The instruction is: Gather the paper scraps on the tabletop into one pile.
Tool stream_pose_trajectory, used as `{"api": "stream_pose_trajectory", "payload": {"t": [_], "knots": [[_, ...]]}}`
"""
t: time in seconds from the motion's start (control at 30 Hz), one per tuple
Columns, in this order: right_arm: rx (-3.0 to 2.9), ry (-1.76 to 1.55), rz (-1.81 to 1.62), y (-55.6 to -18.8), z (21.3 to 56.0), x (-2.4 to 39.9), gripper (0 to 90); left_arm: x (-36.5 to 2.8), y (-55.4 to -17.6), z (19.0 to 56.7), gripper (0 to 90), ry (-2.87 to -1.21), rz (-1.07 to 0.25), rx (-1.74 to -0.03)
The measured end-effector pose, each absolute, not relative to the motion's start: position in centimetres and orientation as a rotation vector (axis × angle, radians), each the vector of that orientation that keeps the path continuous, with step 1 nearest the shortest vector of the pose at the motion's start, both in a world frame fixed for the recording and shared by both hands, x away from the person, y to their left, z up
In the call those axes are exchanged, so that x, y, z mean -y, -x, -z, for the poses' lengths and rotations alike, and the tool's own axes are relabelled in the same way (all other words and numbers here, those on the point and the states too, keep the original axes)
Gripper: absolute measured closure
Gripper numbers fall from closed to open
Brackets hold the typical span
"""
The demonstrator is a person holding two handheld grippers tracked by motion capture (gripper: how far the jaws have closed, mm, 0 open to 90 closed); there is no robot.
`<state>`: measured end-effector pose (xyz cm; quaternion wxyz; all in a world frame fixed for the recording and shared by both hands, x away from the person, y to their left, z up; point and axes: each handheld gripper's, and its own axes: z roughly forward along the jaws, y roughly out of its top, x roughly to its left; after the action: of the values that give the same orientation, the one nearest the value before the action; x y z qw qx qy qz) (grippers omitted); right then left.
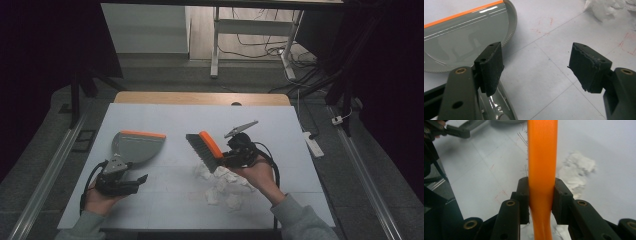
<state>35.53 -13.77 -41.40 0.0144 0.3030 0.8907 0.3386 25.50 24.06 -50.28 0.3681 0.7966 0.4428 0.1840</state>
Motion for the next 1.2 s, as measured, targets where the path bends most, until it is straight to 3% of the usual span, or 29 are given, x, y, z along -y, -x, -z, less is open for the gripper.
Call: {"api": "stream_pose_trajectory", "payload": {"t": [0.4,0.8,1.2], "knots": [[-2.877,-0.901,-1.015,-33.4,41.4,16.1,70.7,-24.0,-25.5,50.3,28.3,-2.047,-0.472,-1.136],[-3.17,-0.526,-0.7,-29.6,44.6,12.4,70.7,-23.8,-25.5,50.3,28.3,-2.052,-0.472,-1.133],[-3.065,-0.512,-0.539,-33.8,45.6,10.1,70.7,-24.0,-25.5,50.4,28.3,-2.048,-0.472,-1.141]]}}
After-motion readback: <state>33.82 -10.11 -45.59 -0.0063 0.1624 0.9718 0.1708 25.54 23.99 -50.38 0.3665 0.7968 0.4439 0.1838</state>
